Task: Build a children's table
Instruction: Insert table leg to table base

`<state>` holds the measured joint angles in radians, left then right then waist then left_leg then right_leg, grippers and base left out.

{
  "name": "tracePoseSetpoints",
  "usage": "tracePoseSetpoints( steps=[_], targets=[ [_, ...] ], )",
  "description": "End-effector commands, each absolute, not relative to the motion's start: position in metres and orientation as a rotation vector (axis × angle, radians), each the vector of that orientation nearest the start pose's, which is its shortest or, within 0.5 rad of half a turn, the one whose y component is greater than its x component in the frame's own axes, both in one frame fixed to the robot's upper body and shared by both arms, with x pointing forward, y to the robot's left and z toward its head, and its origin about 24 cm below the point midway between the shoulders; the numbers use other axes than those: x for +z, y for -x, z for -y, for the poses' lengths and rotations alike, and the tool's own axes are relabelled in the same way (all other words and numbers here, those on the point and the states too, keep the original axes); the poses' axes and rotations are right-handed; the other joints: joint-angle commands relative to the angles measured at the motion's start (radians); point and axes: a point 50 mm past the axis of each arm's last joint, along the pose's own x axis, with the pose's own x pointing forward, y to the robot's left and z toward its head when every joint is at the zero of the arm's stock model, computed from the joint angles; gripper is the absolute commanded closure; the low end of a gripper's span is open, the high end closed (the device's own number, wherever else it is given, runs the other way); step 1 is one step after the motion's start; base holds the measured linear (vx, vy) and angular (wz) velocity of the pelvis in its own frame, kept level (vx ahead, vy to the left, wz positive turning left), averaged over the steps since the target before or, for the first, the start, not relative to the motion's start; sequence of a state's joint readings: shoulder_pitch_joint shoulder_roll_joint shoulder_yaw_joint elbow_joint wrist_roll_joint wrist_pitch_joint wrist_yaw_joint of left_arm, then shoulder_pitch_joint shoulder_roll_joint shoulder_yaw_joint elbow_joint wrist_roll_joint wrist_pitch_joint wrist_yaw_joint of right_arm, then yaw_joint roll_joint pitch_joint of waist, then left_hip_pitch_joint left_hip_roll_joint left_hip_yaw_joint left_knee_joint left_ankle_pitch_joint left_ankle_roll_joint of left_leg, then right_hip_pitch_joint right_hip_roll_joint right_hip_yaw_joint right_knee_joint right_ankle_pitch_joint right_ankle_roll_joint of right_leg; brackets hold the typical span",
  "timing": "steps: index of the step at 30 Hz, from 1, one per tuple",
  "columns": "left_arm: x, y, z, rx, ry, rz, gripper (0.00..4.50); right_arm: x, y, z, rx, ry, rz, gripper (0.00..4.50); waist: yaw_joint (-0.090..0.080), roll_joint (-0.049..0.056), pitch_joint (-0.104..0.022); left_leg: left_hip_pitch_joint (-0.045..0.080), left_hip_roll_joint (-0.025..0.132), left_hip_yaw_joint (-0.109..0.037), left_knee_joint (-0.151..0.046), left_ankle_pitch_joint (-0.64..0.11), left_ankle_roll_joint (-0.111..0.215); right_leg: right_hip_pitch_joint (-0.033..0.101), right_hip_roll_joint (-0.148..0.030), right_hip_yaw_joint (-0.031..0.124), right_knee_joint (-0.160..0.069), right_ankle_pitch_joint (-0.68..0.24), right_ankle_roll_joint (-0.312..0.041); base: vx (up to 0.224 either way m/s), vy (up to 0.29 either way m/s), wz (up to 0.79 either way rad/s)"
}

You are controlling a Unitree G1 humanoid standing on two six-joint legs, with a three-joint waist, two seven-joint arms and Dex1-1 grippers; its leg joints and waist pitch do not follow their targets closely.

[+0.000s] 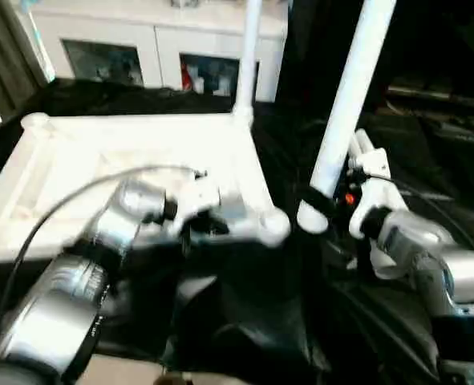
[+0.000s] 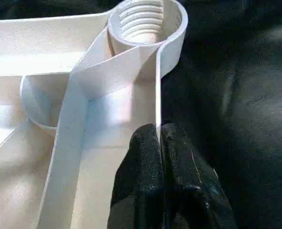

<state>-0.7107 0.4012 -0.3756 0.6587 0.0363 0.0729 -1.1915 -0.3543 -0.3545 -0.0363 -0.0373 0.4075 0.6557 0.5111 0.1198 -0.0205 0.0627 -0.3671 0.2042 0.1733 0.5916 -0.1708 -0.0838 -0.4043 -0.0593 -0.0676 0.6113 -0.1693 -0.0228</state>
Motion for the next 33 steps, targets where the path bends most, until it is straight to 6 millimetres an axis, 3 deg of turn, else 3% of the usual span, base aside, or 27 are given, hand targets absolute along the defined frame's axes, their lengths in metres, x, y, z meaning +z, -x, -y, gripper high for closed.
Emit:
tracePoseSetpoints(
  steps=[1,7,12,14,20,21,33],
  targets=[
    [0.076,-0.326,-0.115,-1.368,-0.546,-0.418,4.50,0.111,-0.303,0.168,0.615,-0.097,-0.234,2.57,0.001,0.009,-0.074,0.016,0.031,-0.007,-0.070,-0.210,-0.020,0.056,-0.087,0.051,-0.065,-0.197,-0.200,0.000,0.000,0.00],
    [0.084,-0.315,-0.112,-1.344,-0.618,-0.384,4.50,0.112,-0.305,0.164,0.630,-0.091,-0.232,2.57,-0.005,0.006,-0.069,0.016,0.028,-0.008,-0.073,-0.231,-0.022,0.050,-0.083,0.050,-0.079,-0.297,-0.149,0.000,0.000,0.00],
    [0.088,-0.308,-0.113,-1.336,-0.655,-0.368,4.50,0.112,-0.307,0.162,0.633,-0.089,-0.231,2.57,-0.007,0.010,-0.071,0.014,0.028,-0.010,-0.073,-0.217,-0.025,0.050,-0.080,0.050,-0.074,-0.264,-0.149,0.000,0.000,0.00],
    [0.089,-0.307,-0.112,-1.332,-0.634,-0.369,3.93,0.112,-0.307,0.162,0.634,-0.090,-0.231,2.57,-0.007,0.012,-0.072,0.015,0.026,-0.008,-0.072,-0.217,-0.025,0.050,-0.079,0.050,-0.074,-0.255,-0.151,0.000,0.000,0.00],
    [0.086,-0.311,-0.119,-1.312,-0.706,-0.387,3.79,0.112,-0.306,0.162,0.632,-0.094,-0.230,2.57,-0.006,0.013,-0.071,0.015,0.024,-0.009,-0.072,-0.228,-0.026,0.050,-0.078,0.049,-0.076,-0.259,-0.146,0.000,0.000,0.00],
    [0.086,-0.312,-0.120,-1.308,-0.706,-0.388,3.79,0.112,-0.306,0.162,0.631,-0.095,-0.229,2.57,-0.007,0.018,-0.071,0.015,0.023,-0.009,-0.071,-0.233,-0.029,0.050,-0.078,0.049,-0.078,-0.269,-0.142,0.000,0.000,0.00],
    [0.079,-0.312,-0.124,-1.368,-0.656,-0.436,3.72,0.112,-0.306,0.162,0.631,-0.095,-0.227,2.57,-0.006,0.018,-0.073,0.015,0.023,-0.010,-0.071,-0.231,-0.030,0.050,-0.079,0.049,-0.077,-0.271,-0.143,0.000,0.000,0.00]
  ],
)
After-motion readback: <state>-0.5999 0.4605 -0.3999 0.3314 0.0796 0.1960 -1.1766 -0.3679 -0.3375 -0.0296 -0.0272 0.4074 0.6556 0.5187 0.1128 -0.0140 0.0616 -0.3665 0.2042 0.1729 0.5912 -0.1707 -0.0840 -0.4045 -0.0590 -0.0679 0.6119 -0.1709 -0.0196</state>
